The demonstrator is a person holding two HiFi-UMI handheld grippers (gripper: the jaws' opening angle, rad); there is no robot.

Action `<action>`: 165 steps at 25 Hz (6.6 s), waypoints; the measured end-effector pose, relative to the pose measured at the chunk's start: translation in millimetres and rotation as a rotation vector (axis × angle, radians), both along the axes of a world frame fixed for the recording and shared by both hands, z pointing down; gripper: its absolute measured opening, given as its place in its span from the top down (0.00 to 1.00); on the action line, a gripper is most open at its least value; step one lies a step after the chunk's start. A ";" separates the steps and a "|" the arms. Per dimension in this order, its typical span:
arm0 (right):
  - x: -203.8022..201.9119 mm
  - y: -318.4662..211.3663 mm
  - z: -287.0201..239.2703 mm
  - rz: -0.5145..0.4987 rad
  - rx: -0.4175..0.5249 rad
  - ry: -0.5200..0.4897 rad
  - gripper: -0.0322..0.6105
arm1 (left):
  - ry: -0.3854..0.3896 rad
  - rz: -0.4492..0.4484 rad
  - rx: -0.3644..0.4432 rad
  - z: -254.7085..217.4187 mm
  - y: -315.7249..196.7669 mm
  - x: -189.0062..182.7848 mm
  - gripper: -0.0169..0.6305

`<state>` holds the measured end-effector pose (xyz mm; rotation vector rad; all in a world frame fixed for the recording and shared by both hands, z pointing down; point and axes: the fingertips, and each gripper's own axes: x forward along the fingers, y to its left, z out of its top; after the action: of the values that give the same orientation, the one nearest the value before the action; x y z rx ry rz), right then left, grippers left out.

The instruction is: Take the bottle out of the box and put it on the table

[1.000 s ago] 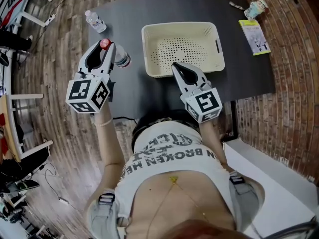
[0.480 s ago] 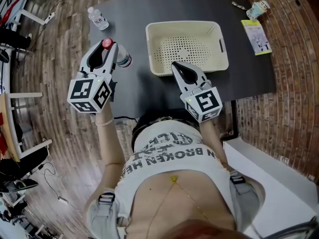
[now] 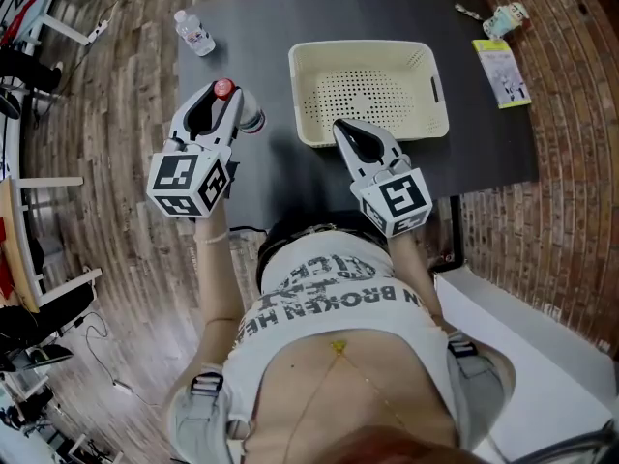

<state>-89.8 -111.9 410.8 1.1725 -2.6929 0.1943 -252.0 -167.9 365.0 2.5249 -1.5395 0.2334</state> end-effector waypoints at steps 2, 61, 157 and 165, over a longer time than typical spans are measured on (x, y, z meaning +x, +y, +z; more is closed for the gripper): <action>-1.0 -0.3 0.2 -0.002 -0.001 0.001 0.94 | -0.007 0.005 -0.013 8.8 0.9 2.8 0.75; 1.3 -16.2 28.9 -0.057 -0.064 0.016 0.94 | -0.021 -0.004 -0.117 124.8 24.2 36.9 0.75; 40.5 14.5 -14.0 -0.047 0.091 -0.025 0.94 | 0.133 0.274 0.056 27.9 68.6 156.4 0.96; 33.8 17.4 -22.2 -0.053 0.091 -0.051 0.94 | 0.137 0.278 0.083 14.1 74.3 156.5 0.96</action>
<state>-55.9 -94.5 388.6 1.1344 -2.8003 0.0959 -95.5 -93.5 379.1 2.7515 -1.1706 0.0306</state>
